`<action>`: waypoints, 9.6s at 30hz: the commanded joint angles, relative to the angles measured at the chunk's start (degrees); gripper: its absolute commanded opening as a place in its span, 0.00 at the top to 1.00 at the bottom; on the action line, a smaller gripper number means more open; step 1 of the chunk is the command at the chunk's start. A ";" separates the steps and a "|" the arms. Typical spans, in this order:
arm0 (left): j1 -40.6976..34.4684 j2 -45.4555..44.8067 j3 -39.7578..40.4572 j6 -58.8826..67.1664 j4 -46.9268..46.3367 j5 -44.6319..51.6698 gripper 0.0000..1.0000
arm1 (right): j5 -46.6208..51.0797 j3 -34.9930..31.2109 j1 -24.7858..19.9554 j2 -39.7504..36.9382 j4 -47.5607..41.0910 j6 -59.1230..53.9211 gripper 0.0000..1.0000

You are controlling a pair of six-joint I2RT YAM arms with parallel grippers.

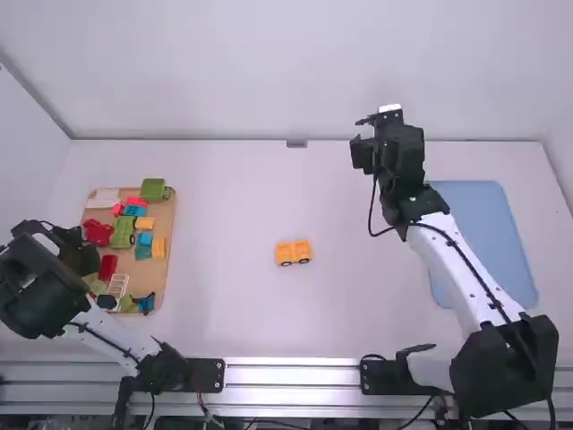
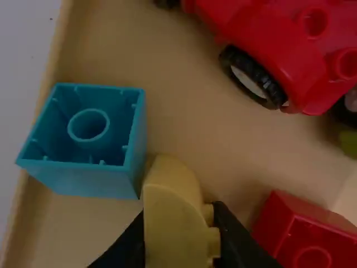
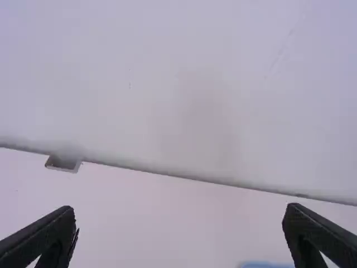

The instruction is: Assemble lego blocks to make yellow taxi

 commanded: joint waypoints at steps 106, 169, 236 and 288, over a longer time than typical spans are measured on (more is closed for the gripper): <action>-66.82 -21.86 -21.03 -22.12 64.46 22.05 0.01 | -45.55 2.25 7.56 22.91 31.61 24.13 0.82; -66.42 -22.38 -21.11 -16.81 57.75 -3.28 0.01 | -25.97 11.06 0.04 38.99 -45.20 96.65 0.80; -66.07 -22.38 -11.58 -2.01 25.42 15.28 0.01 | -49.86 54.01 -6.40 38.82 -74.64 -47.36 0.01; -66.05 -22.38 -11.78 26.69 13.60 43.30 0.01 | -81.83 2.82 -16.52 38.53 -32.83 -74.40 0.02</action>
